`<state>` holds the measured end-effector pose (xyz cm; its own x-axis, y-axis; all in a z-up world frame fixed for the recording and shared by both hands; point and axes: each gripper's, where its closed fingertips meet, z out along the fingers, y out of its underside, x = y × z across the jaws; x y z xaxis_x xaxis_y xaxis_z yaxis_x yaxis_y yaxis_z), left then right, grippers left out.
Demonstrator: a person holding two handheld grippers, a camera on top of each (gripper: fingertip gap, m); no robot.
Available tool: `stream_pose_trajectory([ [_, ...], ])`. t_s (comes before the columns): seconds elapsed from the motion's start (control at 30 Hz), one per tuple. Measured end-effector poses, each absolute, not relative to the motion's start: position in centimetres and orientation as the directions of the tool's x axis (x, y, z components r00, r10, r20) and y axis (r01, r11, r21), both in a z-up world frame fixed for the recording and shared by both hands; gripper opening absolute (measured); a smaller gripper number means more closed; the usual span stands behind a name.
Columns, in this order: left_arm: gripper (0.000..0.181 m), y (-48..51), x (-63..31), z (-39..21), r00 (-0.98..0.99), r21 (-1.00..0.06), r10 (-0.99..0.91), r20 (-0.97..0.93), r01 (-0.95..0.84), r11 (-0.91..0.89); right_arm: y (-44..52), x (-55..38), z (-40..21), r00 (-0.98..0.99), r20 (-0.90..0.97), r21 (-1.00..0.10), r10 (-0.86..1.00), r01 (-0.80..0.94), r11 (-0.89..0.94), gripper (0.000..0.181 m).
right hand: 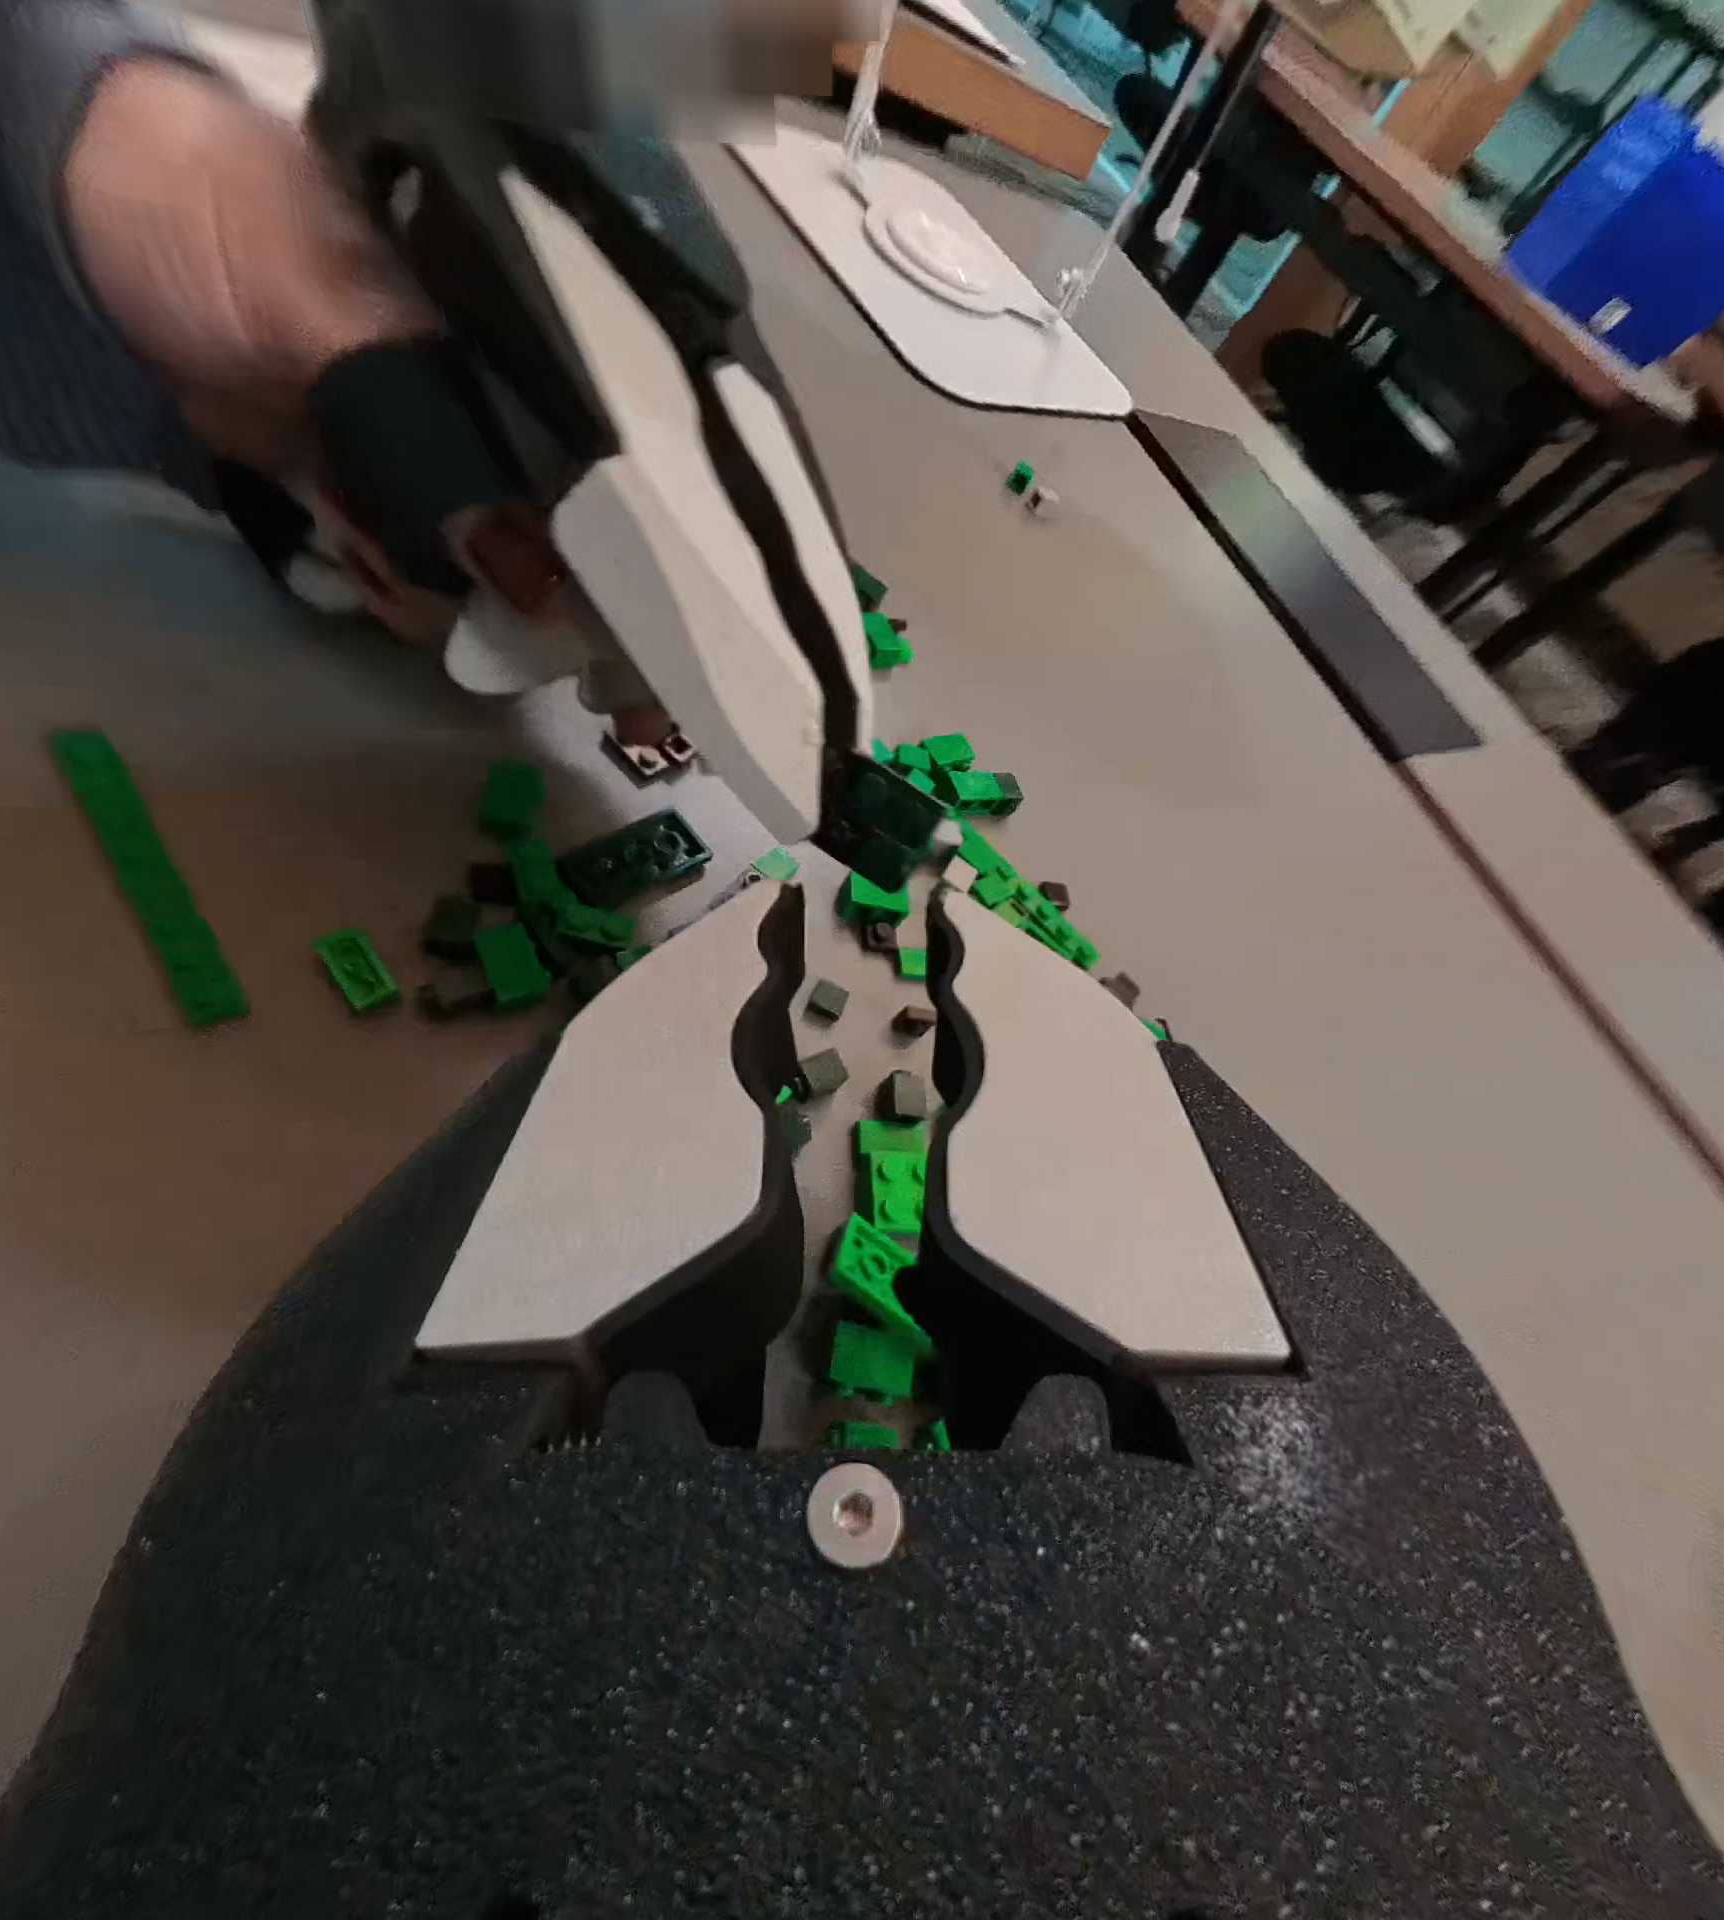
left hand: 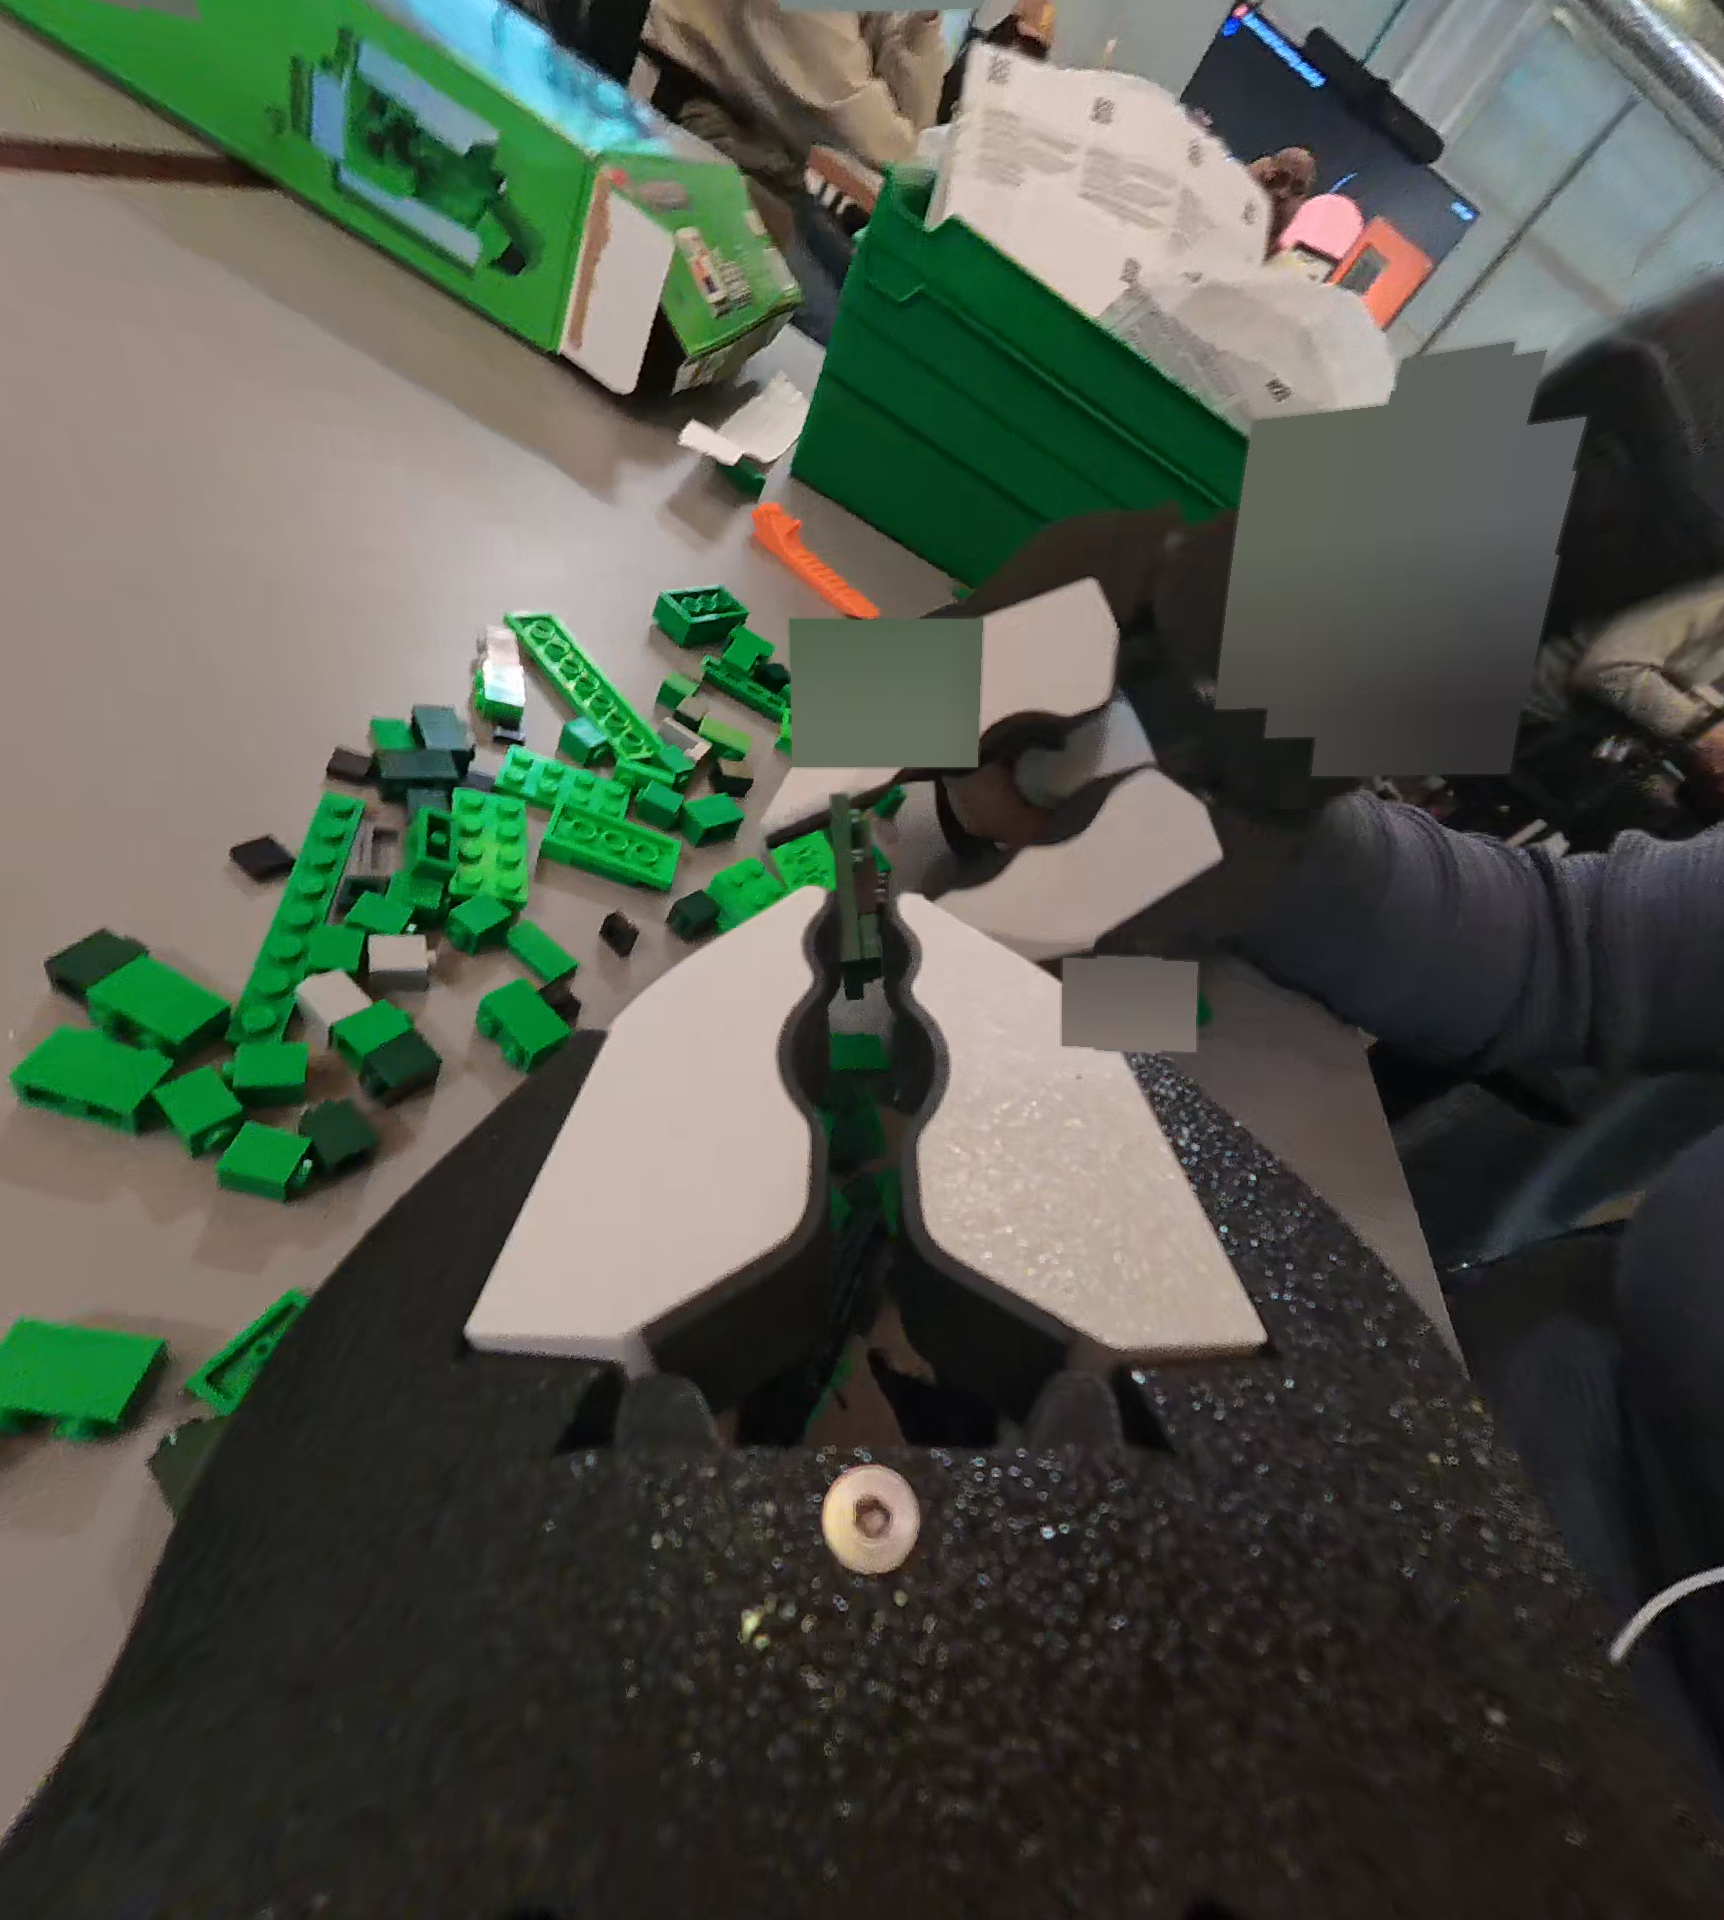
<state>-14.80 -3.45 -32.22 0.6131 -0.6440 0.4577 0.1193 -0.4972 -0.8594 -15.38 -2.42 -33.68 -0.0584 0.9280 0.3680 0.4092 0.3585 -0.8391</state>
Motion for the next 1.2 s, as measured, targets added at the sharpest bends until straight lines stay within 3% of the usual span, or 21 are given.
stream_pose_trajectory([
  [0.17,0.006,-5.1,-13.3,-29.6,0.488,-0.922,-0.787,0.379,0.127,-0.366,-4.3,-14.1,-30.5,-0.216,-0.171,-0.961,0.961,0.250,-0.115,0.015],
  [0.27,0.007,-5.4,-13.2,-28.8,0.486,-0.941,-0.808,0.333,0.126,-0.313,-5.0,-13.6,-29.3,-0.299,-0.280,-0.952,0.912,0.204,-0.226,0.014],
  [0.4,0.006,-5.3,-13.3,-28.7,0.493,-0.946,-0.809,0.320,0.128,-0.297,-5.8,-13.7,-28.8,-0.349,-0.319,-0.944,0.881,0.193,-0.266,0.012],
  [0.5,0.007,-5.4,-13.3,-28.7,0.477,-0.938,-0.809,0.345,0.150,-0.311,-5.9,-13.6,-28.8,-0.360,-0.306,-0.949,0.882,0.188,-0.252,0.000],
  [0.73,0.007,-5.5,-12.8,-31.1,0.524,-0.929,-0.794,0.308,-0.013,-0.369,-4.3,-13.3,-28.2,-0.283,-0.265,-0.960,0.922,0.163,-0.225,0.000],
  [0.8,0.007,-5.3,-12.7,-31.0,0.518,-0.925,-0.789,0.330,0.009,-0.381,-3.8,-13.2,-28.6,-0.246,-0.229,-0.966,0.942,0.177,-0.189,0.000],
  [0.97,0.006,-5.6,-12.5,-29.9,0.461,-0.924,-0.806,0.372,0.102,-0.369,-5.1,-13.2,-28.8,-0.312,-0.270,-0.954,0.911,0.213,-0.209,0.020],
  [1.03,0.007,-5.9,-12.0,-30.1,0.447,-0.927,-0.818,0.362,0.081,-0.366,-5.4,-13.3,-28.7,-0.327,-0.268,-0.957,0.906,0.202,-0.209,0.009],
  [1.2,0.010,-6.2,-12.0,-30.3,0.434,-0.922,-0.823,0.366,0.047,-0.385,-5.8,-13.0,-28.8,-0.350,-0.279,-0.950,0.894,0.235,-0.205,0.006],
])
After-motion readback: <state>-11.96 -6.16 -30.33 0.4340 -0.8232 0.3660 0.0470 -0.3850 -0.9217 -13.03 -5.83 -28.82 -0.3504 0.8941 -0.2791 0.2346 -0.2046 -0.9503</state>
